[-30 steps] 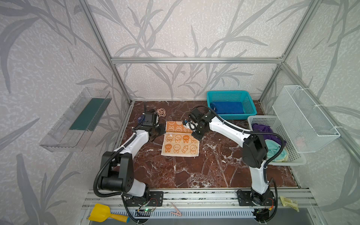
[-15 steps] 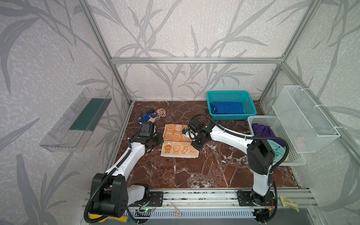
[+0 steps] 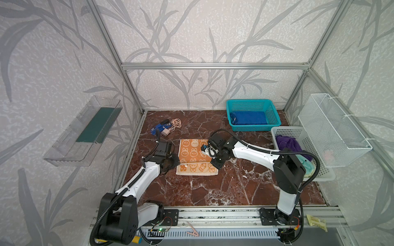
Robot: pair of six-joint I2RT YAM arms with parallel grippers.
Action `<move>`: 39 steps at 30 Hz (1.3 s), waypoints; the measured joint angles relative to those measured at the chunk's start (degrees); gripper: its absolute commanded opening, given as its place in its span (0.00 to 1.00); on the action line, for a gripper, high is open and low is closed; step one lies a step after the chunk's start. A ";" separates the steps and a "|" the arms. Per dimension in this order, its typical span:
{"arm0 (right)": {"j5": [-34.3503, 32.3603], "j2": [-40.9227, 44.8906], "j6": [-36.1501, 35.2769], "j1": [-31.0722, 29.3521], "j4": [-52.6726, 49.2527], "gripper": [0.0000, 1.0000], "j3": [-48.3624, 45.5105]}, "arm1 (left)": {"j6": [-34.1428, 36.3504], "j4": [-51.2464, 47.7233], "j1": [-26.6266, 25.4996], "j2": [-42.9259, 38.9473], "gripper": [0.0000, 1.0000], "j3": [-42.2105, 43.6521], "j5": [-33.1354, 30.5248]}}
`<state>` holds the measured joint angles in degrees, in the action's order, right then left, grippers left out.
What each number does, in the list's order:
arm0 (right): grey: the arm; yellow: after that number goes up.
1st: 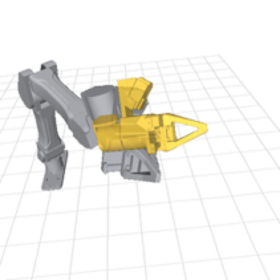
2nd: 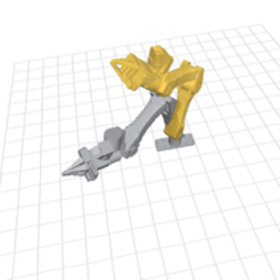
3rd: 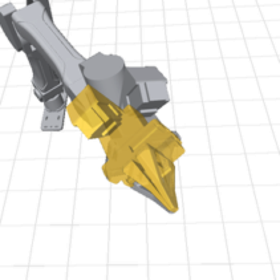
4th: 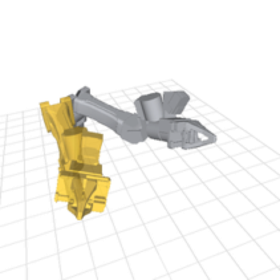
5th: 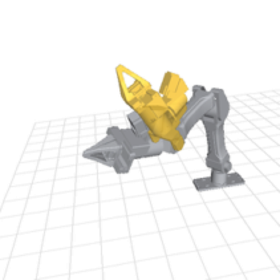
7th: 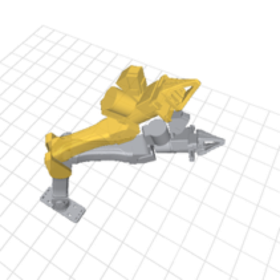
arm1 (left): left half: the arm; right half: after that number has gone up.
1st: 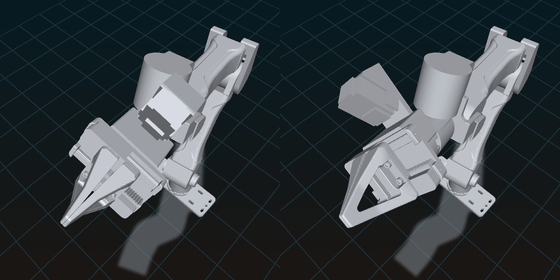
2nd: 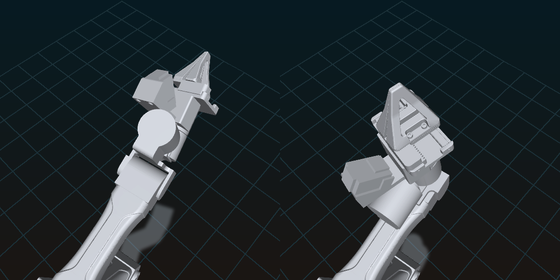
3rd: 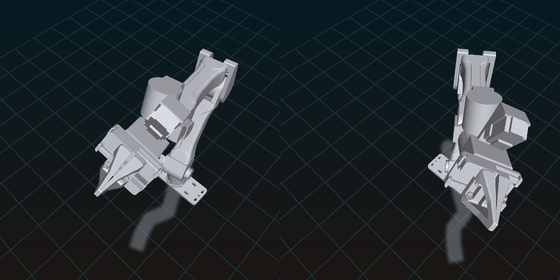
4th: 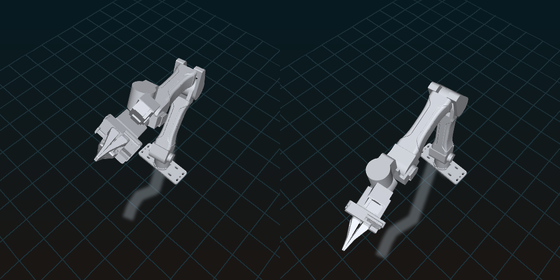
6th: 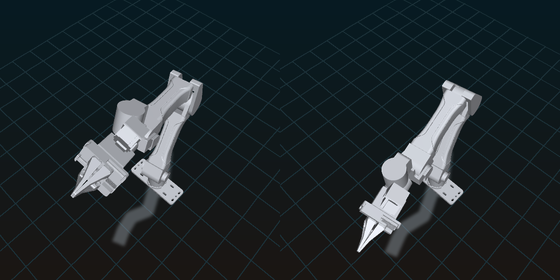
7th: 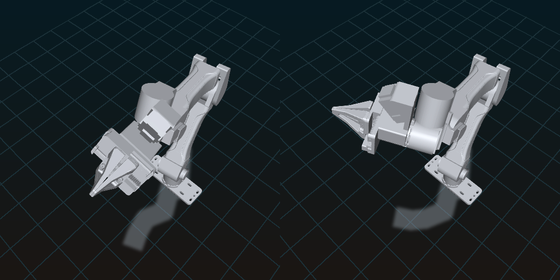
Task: Fold and stack the towels
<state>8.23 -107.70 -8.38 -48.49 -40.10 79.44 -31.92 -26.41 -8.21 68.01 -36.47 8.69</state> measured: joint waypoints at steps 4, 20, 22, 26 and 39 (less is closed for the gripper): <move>1.09 -1.31 0.07 -0.28 0.46 0.03 -0.81 | -1.75 0.22 0.00 0.00 0.00 2.73 0.48; 9.27 0.37 0.87 0.52 3.04 0.46 -9.46 | -5.35 -4.55 -0.11 -2.97 0.29 4.61 1.27; 10.62 1.88 1.16 1.60 3.17 0.46 -9.84 | -5.33 -6.19 -0.11 -4.87 0.29 3.54 0.94; 11.91 3.61 2.86 4.24 4.20 0.41 -8.81 | -5.05 -6.80 -0.17 -6.54 0.28 0.63 0.35; 5.11 -6.75 16.50 10.67 3.72 0.43 6.75 | -1.51 -5.55 0.44 16.35 0.43 -16.41 3.06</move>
<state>13.34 -114.45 8.12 -37.82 -36.38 86.19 -33.43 -31.97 -7.77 84.36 -52.88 11.75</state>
